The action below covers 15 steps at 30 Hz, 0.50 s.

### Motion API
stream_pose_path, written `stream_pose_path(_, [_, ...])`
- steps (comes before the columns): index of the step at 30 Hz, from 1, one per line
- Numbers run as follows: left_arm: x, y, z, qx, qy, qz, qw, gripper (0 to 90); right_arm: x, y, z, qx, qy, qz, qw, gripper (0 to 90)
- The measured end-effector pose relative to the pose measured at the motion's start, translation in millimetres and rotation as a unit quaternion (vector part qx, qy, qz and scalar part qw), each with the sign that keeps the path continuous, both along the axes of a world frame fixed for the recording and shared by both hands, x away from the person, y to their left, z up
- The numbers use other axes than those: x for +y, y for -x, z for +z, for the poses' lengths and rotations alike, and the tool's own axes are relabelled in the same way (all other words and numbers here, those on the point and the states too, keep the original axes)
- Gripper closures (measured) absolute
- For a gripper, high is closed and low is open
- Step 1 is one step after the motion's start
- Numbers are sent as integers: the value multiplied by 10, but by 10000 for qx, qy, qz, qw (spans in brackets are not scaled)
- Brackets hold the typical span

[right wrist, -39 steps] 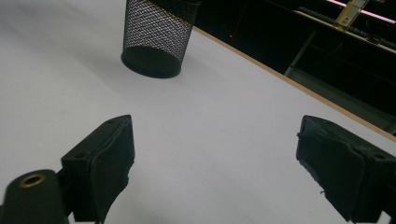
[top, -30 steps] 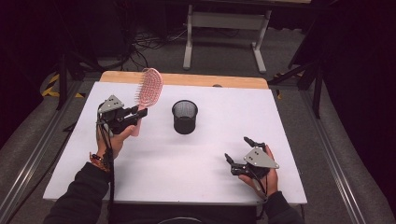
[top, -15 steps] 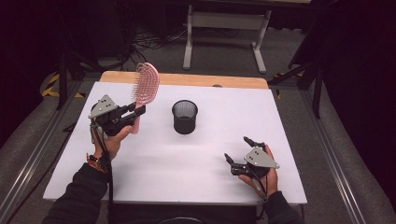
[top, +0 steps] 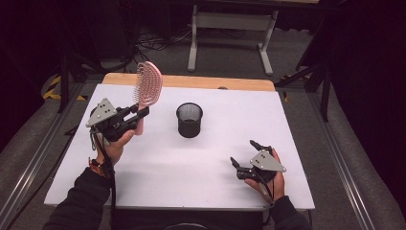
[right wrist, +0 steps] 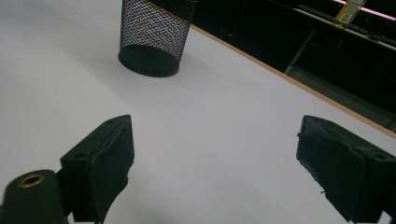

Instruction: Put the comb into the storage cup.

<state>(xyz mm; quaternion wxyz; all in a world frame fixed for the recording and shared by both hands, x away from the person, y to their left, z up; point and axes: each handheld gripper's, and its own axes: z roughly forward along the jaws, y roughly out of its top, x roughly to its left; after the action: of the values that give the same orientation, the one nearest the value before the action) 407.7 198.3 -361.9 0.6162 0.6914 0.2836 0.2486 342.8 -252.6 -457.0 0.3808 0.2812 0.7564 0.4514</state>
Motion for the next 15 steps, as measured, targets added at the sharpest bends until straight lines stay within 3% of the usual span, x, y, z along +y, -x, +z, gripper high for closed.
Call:
stream_pose_path(5, [-16, 10, 18, -60, 9, -8, 10000, 696, 4, -5, -4, -26, -15, -59, 10000, 120])
stream_pose_path(10, [-26, 7, 41, -149, 91, -43, 9998, 696, -32, -20, -3, 21, -238, -161, 9996, 121])
stream_pose_path(15, [-33, 3, 65, -275, 106, -106, 9995, 696, -37, -21, 1, 19, -270, -222, 9994, 121])
